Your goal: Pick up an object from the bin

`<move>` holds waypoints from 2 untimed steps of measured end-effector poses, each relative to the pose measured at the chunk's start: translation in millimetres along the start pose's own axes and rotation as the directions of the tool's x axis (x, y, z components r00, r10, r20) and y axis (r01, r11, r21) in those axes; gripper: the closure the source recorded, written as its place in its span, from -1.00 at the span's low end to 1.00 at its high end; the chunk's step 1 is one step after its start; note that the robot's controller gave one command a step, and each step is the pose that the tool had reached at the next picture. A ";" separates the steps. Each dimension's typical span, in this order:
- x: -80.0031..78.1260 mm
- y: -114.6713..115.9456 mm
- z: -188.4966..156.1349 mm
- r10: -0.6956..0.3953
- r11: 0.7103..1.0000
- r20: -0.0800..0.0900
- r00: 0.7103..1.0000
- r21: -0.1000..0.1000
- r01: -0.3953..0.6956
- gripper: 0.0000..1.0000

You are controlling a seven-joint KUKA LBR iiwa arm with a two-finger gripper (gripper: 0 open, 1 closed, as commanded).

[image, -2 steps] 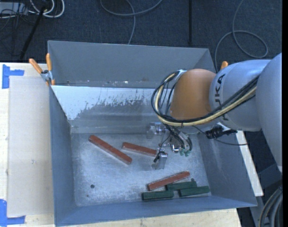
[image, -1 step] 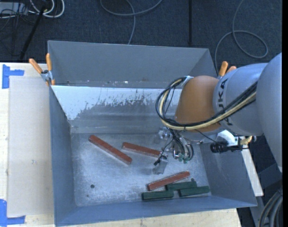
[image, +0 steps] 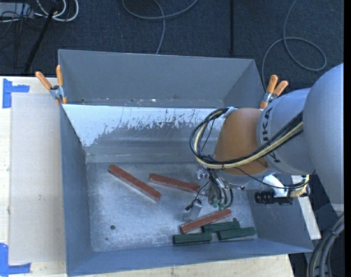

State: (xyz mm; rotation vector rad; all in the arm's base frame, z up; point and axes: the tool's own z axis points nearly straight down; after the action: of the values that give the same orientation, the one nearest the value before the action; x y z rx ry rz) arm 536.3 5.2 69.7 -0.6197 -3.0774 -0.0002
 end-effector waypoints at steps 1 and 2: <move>0.0 0.7 -0.2 -0.004 1.000 0.001 1.000 0.000 0.004 -1.00; 0.1 0.6 0.2 -0.006 1.000 0.002 1.000 0.001 0.006 1.00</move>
Offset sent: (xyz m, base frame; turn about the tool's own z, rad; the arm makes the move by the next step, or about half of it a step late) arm 0.0000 0.0000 0.0000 0.0000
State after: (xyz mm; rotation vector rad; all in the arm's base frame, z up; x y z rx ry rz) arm 536.4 5.8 69.4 -0.6102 -3.0813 0.0014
